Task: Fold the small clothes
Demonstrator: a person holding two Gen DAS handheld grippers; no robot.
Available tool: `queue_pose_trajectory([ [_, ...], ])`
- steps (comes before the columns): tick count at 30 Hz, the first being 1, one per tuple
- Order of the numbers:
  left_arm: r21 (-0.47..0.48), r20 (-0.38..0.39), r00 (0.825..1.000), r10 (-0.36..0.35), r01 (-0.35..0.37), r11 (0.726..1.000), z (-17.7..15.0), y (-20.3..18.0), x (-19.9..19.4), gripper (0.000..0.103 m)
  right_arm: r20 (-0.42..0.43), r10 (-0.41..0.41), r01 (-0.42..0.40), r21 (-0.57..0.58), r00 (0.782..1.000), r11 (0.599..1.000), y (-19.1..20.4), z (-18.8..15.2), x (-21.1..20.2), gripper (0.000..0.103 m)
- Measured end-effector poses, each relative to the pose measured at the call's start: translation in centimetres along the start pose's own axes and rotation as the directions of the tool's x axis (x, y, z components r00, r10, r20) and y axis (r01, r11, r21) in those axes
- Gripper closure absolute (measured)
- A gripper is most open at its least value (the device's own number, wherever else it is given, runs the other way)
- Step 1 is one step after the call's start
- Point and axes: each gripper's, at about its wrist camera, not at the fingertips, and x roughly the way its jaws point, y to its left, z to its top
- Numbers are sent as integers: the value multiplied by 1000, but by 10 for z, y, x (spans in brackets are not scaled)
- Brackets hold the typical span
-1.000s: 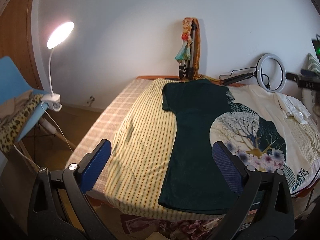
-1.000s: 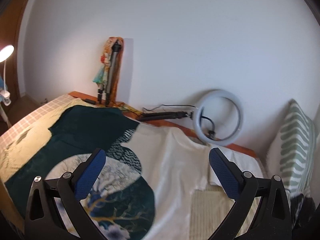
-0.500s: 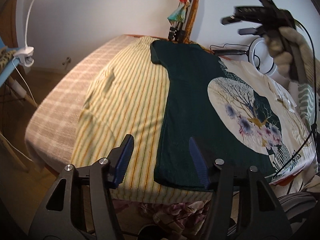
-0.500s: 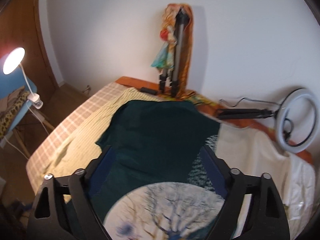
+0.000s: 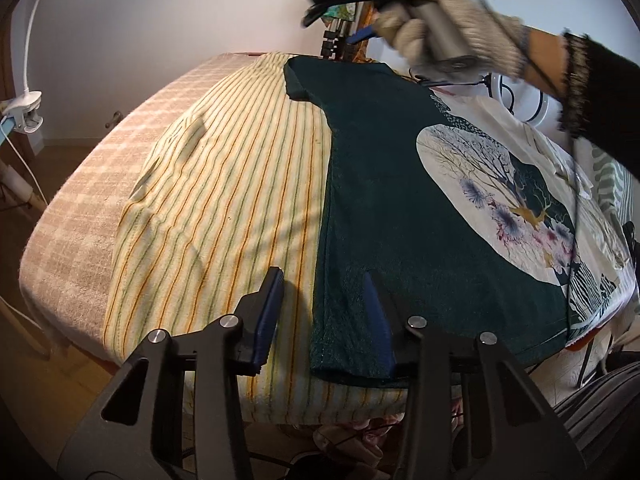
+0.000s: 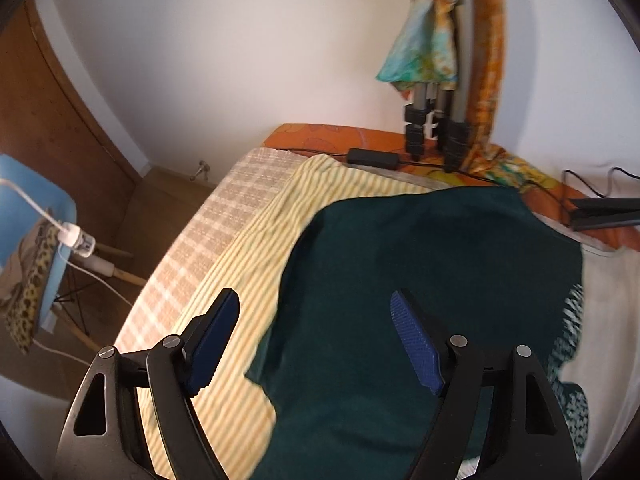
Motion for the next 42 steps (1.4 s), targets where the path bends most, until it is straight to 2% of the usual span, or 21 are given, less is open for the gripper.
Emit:
queue_pose_trajectory([
  [1, -2, 2, 1000, -6, 6, 1000, 1, 1, 1, 61, -10, -7, 7, -8, 1000, 1000, 5, 4, 12, 26],
  [3, 6, 3, 1000, -4, 4, 1000, 2, 0, 2, 68, -26, -19, 18, -17, 999, 1000, 12, 10, 31, 32],
  [7, 38, 10, 1000, -1, 1, 999, 4, -4, 6, 90, -53, -50, 49, -8, 997, 999, 15, 22, 69, 37],
  [8, 33, 10, 1000, -9, 8, 999, 5, -4, 7, 92, -66, -42, 43, 9, 997, 999, 12, 24, 78, 42],
  [10, 37, 12, 1000, -20, 20, 999, 6, -6, 10, 96, -91, -29, 32, 31, 995, 999, 5, 25, 92, 44],
  [12, 43, 18, 999, -26, 25, 999, 7, -7, 11, 98, -117, -65, 67, 19, 991, 998, 2, 24, 102, 52],
  [14, 21, 23, 998, -65, 64, 998, 7, -4, 12, 102, -102, -86, 84, -24, 991, 996, 6, 23, 101, 57],
  [16, -2, 25, 995, -102, 102, 995, 8, -2, 13, 102, -102, -108, 100, -77, 989, 992, 11, 22, 99, 77],
  [17, -5, 28, 995, -100, 100, 995, 8, -2, 13, 103, -105, -117, 107, -97, 988, 990, 12, 22, 98, 102],
  [22, -9, 48, 991, -126, 127, 992, 9, -5, 2, 103, -67, -115, 105, -131, 991, 986, 8, 24, 80, 101],
  [28, 20, 50, 987, -155, 155, 988, 16, -20, -5, 103, -21, -63, 60, -111, 998, 992, -14, 32, 48, 101],
  [33, 84, 52, 979, -195, 190, 978, 22, -46, -10, 103, 18, -8, 10, -98, 1000, 995, -41, 34, 24, 101],
  [42, 153, -11, 943, -332, 330, 932, 37, -106, -3, 103, 110, -4, 1, 28, 994, 1000, -127, 18, -25, 101],
])
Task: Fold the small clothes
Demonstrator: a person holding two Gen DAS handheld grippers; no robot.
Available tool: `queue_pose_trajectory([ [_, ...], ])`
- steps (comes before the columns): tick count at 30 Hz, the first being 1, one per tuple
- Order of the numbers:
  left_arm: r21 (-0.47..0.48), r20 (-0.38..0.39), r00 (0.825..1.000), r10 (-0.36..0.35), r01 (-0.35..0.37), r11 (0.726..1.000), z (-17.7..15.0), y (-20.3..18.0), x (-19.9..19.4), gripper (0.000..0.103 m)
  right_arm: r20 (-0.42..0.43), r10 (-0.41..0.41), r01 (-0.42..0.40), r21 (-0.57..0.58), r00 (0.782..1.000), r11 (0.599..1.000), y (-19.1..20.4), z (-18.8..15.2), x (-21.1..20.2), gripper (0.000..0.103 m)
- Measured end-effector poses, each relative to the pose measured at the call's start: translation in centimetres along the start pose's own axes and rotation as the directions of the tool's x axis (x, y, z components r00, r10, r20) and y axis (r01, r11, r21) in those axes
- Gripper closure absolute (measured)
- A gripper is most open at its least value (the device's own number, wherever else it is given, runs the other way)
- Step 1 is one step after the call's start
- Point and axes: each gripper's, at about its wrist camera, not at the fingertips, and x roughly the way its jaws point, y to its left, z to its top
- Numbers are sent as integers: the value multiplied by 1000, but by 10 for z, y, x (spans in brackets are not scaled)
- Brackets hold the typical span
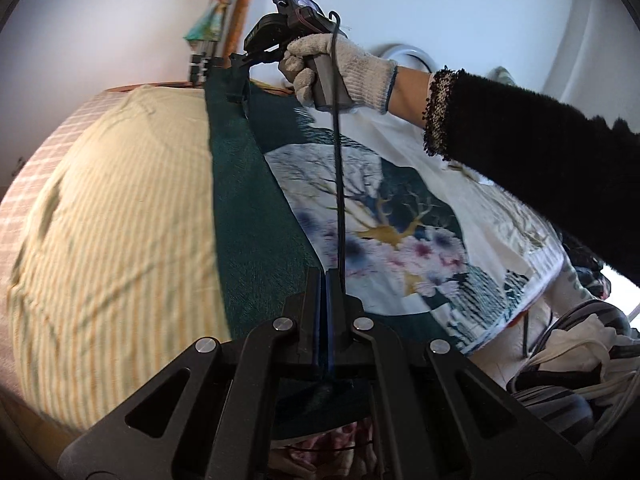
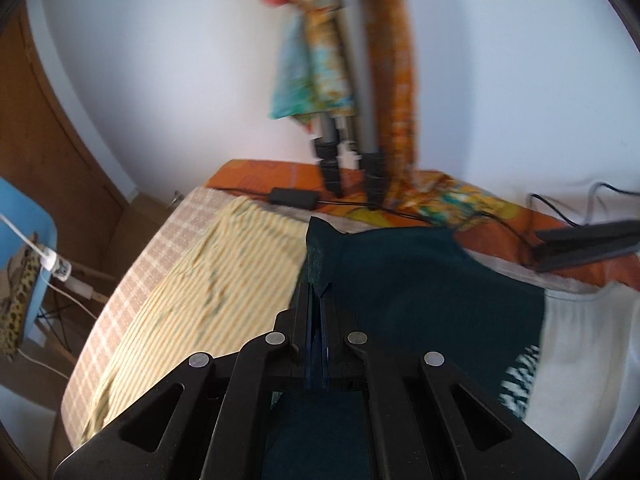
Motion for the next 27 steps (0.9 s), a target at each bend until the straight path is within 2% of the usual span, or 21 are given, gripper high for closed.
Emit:
queue_pose_trajectory([
  [5, 50, -46, 998, -35, 38, 998, 3, -28, 19, 103, 10, -46, 45, 82, 999, 996, -58, -22, -17, 101],
  [8, 73, -80, 996, -48, 54, 996, 4, -42, 31, 103, 14, -61, 59, 109, 998, 992, -79, -32, -18, 101],
  [15, 103, -142, 985, -96, 111, 988, 11, -62, 59, 103, 1, -91, 91, 74, 996, 993, -103, -39, -11, 101],
  [20, 100, -177, 973, -147, 167, 981, 14, -69, 71, 103, -17, -143, 143, 68, 990, 987, -113, -41, 0, 101],
  [21, 106, -192, 971, -144, 167, 980, 15, -70, 74, 100, -26, -159, 161, 62, 987, 985, -114, -41, 2, 101],
  [22, 110, -209, 966, -150, 176, 978, 15, -72, 76, 94, -46, -179, 182, 54, 983, 982, -115, -42, 4, 99],
  [23, 113, -216, 964, -153, 181, 977, 15, -73, 76, 85, -66, -202, 205, 46, 977, 978, -117, -43, 5, 87],
  [24, 118, -216, 964, -153, 182, 976, 15, -75, 74, 81, -81, -229, 232, 40, 970, 972, -119, -43, 4, 64],
  [25, 126, -213, 966, -150, 179, 976, 15, -75, 72, 70, -81, -258, 262, 40, 963, 964, -121, -45, -1, 55],
  [26, 136, -207, 967, -145, 176, 975, 16, -75, 68, 59, -67, -265, 268, 44, 962, 962, -123, -46, -8, 50],
  [27, 143, -197, 970, -144, 174, 974, 16, -75, 63, 56, -60, -259, 262, 52, 964, 964, -124, -48, -16, 50],
])
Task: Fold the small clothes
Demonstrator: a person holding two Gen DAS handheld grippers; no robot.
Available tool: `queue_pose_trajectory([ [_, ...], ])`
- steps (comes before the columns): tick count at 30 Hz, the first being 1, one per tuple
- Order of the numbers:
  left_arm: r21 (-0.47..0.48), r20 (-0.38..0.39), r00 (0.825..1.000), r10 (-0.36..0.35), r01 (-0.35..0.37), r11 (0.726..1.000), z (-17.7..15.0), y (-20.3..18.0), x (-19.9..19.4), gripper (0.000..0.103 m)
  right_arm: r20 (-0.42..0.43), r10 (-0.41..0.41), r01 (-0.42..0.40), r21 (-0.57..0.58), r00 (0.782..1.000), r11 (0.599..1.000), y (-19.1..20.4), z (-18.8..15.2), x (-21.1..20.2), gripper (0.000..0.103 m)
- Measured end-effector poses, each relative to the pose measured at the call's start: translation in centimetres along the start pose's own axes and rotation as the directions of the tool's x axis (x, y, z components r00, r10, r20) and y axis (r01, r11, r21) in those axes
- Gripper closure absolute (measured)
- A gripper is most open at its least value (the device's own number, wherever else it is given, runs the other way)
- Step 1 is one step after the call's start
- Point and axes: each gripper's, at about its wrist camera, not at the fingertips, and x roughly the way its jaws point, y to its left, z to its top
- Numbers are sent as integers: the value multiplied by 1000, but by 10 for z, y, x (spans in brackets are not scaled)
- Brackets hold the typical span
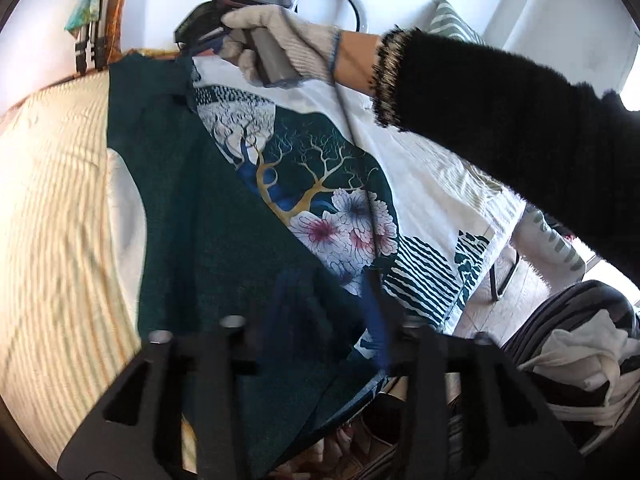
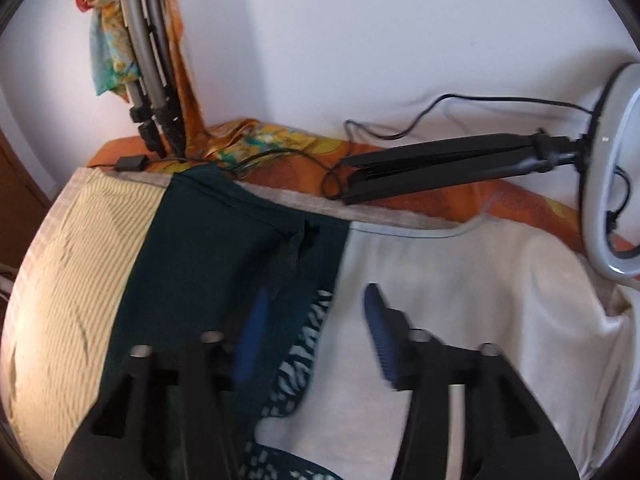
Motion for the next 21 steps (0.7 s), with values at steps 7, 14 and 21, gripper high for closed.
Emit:
queue_pose_trajectory([
  [7, -1, 69, 992, 104, -104, 995, -12, 8, -55, 50, 70, 69, -73, 51, 995, 996, -20, -25, -88, 50],
  [14, -32, 166, 918, 359, -359, 933, -17, 27, -110, 50, 157, 92, -101, 50, 983, 994, -42, -69, -188, 50],
  [21, -33, 286, 849, 443, -454, 890, 22, 31, -142, 50, 206, 60, -71, 47, 977, 996, -61, -116, -250, 50],
])
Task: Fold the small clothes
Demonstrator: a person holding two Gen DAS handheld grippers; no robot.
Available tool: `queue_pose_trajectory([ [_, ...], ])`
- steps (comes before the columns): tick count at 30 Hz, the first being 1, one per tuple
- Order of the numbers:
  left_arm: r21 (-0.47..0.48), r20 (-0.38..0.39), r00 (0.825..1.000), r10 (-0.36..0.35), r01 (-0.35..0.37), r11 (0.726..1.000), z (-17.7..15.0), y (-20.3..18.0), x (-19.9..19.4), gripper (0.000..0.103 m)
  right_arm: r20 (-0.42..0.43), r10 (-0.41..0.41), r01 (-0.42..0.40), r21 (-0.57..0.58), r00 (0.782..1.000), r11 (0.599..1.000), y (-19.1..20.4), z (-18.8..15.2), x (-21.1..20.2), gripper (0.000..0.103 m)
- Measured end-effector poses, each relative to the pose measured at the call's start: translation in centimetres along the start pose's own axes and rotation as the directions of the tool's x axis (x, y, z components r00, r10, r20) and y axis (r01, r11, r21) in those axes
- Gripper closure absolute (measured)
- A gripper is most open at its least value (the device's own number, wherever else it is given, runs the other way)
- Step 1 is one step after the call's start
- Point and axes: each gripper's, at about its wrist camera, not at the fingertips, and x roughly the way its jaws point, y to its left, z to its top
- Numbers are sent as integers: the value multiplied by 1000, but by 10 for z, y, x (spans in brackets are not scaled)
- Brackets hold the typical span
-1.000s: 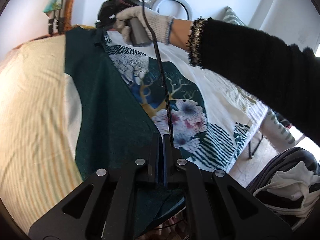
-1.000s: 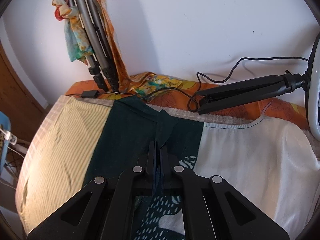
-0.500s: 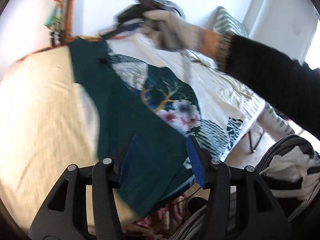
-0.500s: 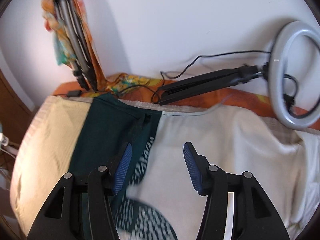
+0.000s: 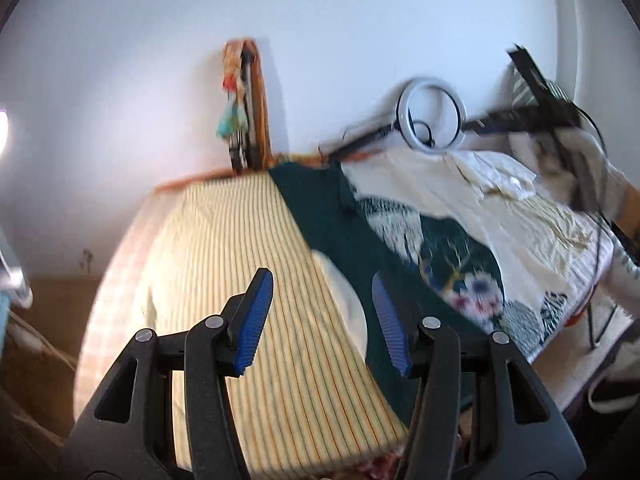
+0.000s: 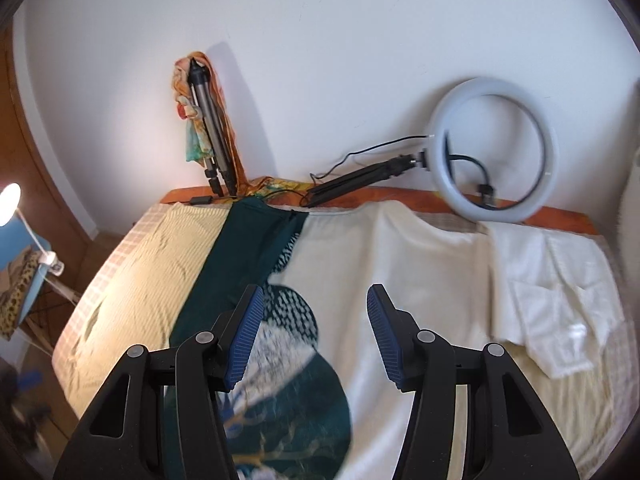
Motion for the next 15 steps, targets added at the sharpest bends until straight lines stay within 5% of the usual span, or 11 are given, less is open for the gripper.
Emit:
queue_pose_trajectory([
  [6, 76, 73, 997, 14, -20, 997, 56, -26, -5, 50, 18, -45, 45, -8, 999, 999, -26, -25, -36, 50],
  [15, 113, 12, 986, -168, 165, 980, 58, -110, 18, 50, -2, -57, 57, 86, 998, 995, -88, -61, -60, 50],
])
